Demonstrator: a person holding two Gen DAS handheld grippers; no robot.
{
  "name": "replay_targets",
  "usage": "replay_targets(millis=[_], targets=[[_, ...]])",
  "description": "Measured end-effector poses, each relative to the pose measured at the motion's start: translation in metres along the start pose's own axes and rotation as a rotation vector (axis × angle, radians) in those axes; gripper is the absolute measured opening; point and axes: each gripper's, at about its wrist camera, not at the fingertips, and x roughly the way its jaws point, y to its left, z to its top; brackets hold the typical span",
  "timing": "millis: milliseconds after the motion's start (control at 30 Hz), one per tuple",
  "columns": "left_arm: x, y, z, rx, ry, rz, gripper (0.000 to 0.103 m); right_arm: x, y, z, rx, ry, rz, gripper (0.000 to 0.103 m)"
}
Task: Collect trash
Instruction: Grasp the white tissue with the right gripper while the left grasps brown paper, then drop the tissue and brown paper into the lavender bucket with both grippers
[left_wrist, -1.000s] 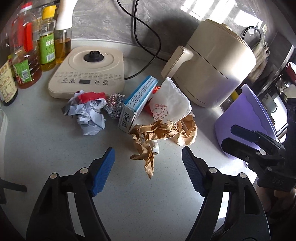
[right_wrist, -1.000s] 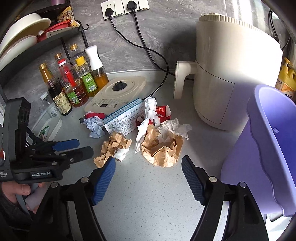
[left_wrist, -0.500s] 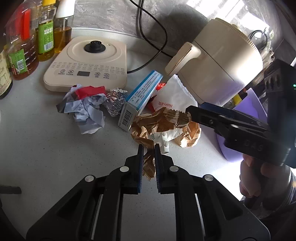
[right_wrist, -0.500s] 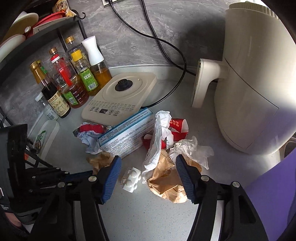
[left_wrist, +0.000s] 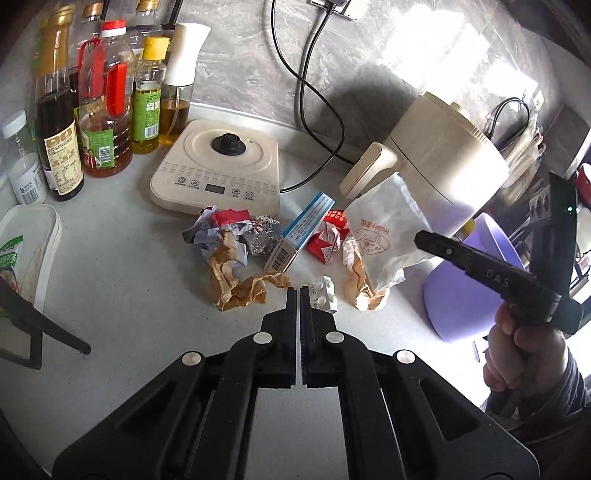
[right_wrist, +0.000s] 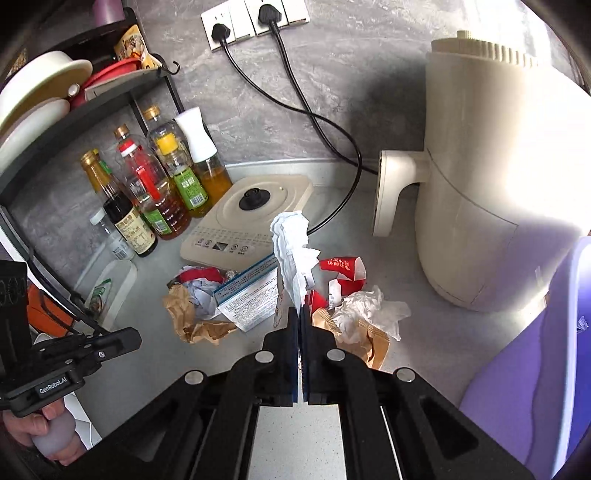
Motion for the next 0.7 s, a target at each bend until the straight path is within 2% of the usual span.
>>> replay_targets(millis=[67,100,133,167,200,233,333,567,667,700], targets=[[0.0,0.002,-0.002,-0.009,0.005,0.016,0.003,-0.014,0.001,0.0,0.002,-0.023,0.002,0.002],[0.002,0.005,-0.003,-0.024,0.019,0.029,0.01,-0.021,0.002,-0.001,0.001,-0.034,0.006,0.002],[0.003,0.008,-0.004,-0.041,0.027,0.041,0.029,-0.028,0.003,-0.001,0.0,-0.044,0.009,0.002],[0.004,0.011,-0.004,-0.055,0.017,0.054,0.041,-0.035,0.003,-0.002,-0.003,-0.055,0.01,0.002],[0.003,0.012,-0.004,-0.06,-0.005,0.065,0.059,-0.041,0.004,-0.003,-0.004,-0.064,0.01,0.002],[0.003,0.013,-0.003,-0.053,-0.021,0.072,0.063,-0.046,0.004,-0.004,-0.003,-0.073,0.012,0.002],[0.021,0.018,0.001,-0.045,0.006,0.1,0.062,-0.058,0.003,-0.008,0.0,-0.087,-0.001,0.002],[0.067,0.041,0.007,-0.075,0.055,0.11,0.058,-0.084,-0.01,-0.018,0.041,-0.104,-0.067,0.002],[0.085,0.053,0.006,-0.091,0.086,0.107,0.051,-0.096,-0.013,-0.022,0.054,-0.113,-0.102,0.003],[0.089,0.056,0.006,-0.105,0.098,0.091,0.039,-0.1,-0.013,-0.023,0.056,-0.117,-0.113,0.003]])
